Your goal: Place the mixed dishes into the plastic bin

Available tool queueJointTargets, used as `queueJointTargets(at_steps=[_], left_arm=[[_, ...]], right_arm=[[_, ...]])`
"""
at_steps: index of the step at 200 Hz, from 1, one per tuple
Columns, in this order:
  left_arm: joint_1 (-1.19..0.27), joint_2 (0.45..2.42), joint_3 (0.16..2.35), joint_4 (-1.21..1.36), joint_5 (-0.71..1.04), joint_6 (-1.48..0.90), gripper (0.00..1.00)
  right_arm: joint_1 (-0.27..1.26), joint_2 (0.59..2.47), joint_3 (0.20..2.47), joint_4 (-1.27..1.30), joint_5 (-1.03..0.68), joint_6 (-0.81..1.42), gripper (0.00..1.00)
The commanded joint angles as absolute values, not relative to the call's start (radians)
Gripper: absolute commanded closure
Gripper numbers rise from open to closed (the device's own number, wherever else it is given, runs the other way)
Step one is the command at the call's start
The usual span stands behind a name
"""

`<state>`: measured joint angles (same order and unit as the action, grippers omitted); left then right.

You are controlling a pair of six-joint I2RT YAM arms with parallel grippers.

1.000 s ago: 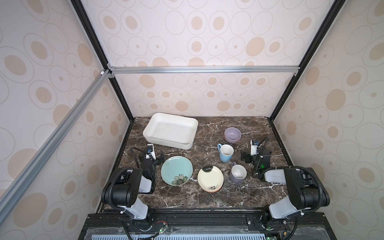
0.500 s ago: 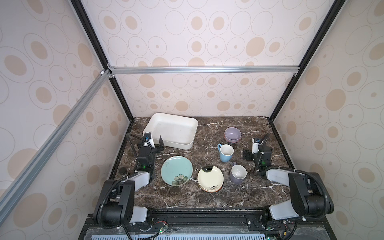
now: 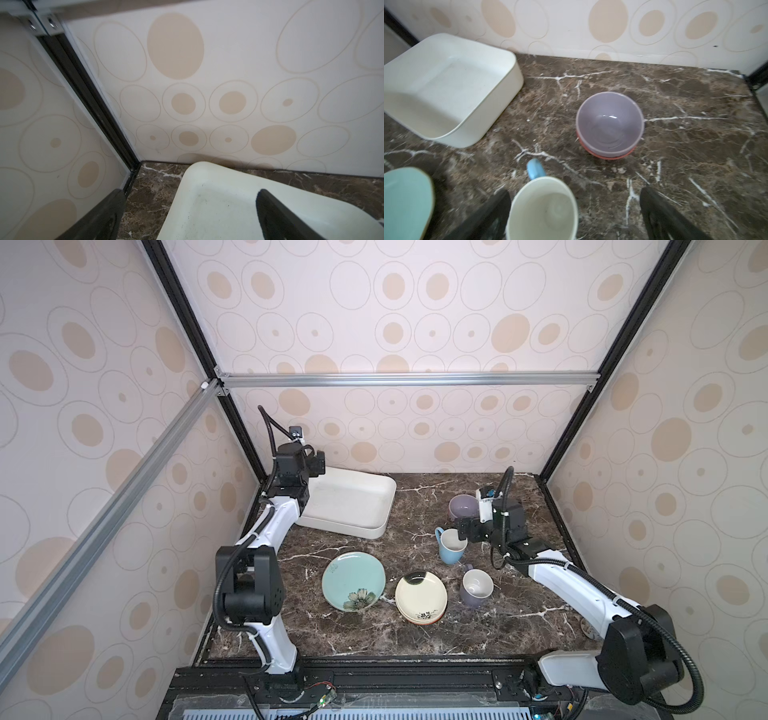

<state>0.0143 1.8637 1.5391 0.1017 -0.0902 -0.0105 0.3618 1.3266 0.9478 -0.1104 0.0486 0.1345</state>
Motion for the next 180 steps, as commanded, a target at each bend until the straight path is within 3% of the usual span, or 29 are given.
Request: queueJointTargets(at_steps=[1,24,65,91,137,180], left_arm=[[0.098,1.970,1.633,-0.148,0.007,-0.024,0.01],[0.149,2.061,1.708,-0.191,0.073,-0.048,0.01],[0.155,2.191,1.848,-0.285,0.043,0.004,0.02],[0.156,2.239,1.898,-0.330,0.052,0.029,0.07],[0.156,2.235,1.852,-0.338,0.099,0.017,0.19],[0.156,2.211,1.783,-0.323,0.110,0.003,0.23]], right_arm=[[0.418,1.307,1.021,-0.302,0.041,0.167,0.00],[0.478,1.279,1.037,-0.343,0.037,0.181,0.00],[0.521,1.283,1.014,-0.329,0.018,0.202,0.00],[0.524,1.317,1.020,-0.334,0.018,0.202,0.00],[0.531,1.363,1.043,-0.327,-0.001,0.207,0.00],[0.544,1.360,1.035,-0.325,-0.005,0.208,0.00]])
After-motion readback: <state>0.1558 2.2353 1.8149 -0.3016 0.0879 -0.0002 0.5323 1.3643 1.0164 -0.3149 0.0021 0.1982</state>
